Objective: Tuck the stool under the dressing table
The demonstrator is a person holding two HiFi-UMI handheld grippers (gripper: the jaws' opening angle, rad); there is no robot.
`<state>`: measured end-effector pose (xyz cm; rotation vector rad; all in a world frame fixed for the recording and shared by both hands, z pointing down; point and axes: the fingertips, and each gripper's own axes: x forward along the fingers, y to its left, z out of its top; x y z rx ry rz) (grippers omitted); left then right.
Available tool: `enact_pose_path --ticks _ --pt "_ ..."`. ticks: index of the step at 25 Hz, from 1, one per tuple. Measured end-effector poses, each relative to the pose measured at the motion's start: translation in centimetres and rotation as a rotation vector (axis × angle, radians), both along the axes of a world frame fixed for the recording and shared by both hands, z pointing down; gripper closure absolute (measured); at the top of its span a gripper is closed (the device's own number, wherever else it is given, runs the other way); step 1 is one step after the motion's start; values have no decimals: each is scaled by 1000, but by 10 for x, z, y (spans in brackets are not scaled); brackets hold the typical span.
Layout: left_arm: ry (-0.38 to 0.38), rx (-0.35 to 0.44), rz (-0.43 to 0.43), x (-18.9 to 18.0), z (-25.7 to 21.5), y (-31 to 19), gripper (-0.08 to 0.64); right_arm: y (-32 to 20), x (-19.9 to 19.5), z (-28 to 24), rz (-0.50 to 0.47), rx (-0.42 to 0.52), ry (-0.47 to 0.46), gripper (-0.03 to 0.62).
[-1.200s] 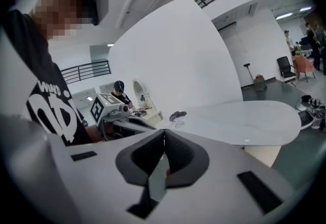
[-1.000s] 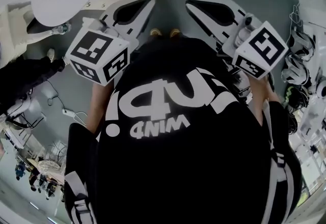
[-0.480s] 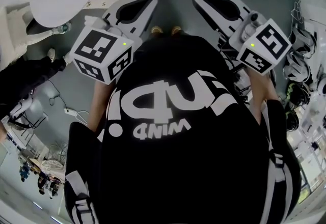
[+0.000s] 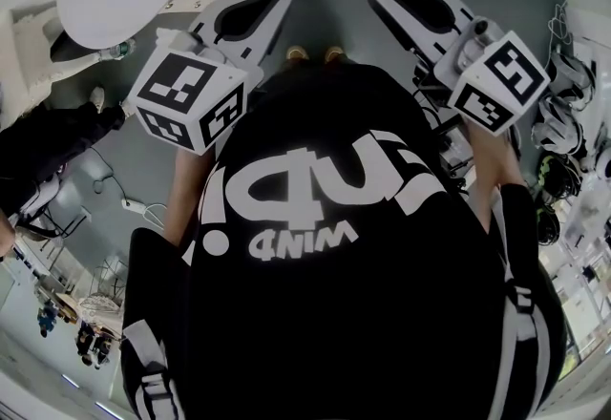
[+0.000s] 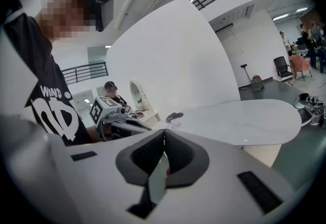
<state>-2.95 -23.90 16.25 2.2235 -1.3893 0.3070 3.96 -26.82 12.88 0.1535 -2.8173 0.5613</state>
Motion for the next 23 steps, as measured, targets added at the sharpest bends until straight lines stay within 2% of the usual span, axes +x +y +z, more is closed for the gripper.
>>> enact_pose_path --ticks 4,10,16,23 --pt "-3 -5 -2 -6 2 2 554 1 -6 2 -3 -5 3 571" --pt "-8 -14 0 5 5 1 554 -3 8 5 2 -8 11 571" --pt "-15 -26 -4 -9 13 -3 554 -11 -1 12 10 -17 26 571" --pt "-21 -27 -5 18 5 8 554 -3 28 6 16 -15 24 571"
